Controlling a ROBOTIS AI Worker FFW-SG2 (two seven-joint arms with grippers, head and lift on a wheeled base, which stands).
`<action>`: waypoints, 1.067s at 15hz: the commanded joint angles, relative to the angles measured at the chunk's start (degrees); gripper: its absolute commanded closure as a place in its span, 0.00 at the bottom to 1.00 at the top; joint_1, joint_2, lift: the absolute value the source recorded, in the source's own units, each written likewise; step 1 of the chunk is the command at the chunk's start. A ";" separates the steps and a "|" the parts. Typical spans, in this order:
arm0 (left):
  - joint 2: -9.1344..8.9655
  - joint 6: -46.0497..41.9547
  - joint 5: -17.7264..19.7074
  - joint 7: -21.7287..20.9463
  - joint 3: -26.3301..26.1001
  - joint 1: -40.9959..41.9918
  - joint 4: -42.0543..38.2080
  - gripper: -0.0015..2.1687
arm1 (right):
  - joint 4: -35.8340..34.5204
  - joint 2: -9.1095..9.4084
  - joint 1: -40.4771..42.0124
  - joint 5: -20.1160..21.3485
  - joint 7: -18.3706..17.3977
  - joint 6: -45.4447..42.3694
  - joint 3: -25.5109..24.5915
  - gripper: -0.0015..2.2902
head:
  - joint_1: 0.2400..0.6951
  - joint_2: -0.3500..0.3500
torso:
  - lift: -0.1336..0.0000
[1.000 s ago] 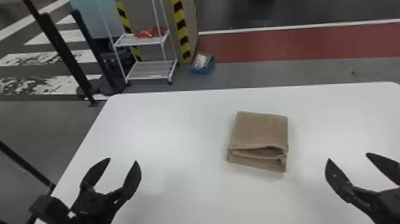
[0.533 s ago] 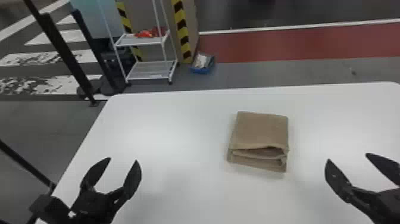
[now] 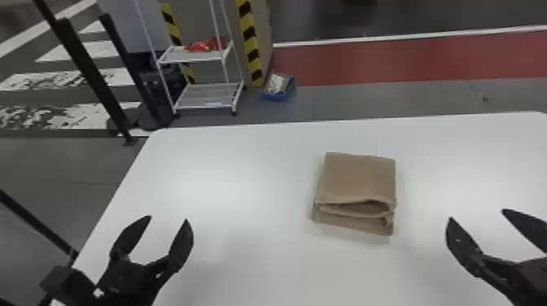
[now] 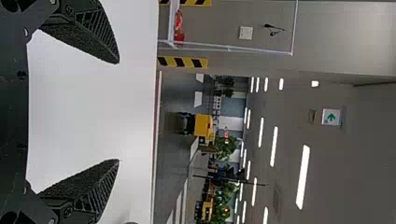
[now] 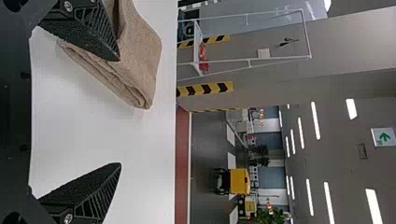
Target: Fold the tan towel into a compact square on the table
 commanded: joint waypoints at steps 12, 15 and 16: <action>0.00 0.00 0.14 -0.17 0.00 -0.03 0.37 0.06 | 0.18 0.14 0.02 -0.04 -0.08 0.17 -0.08 0.04 | 1.00 0.80 | 0.07; 0.00 0.00 0.14 -0.17 0.00 -0.03 0.37 0.06 | 0.27 0.14 0.02 -0.04 0.00 0.17 0.01 0.04 | 1.00 0.80 | 0.07; -0.09 0.00 0.14 -0.17 0.00 0.06 0.37 0.06 | 0.27 0.14 0.02 -0.04 -0.08 0.17 0.01 0.04 | 1.00 0.80 | 0.07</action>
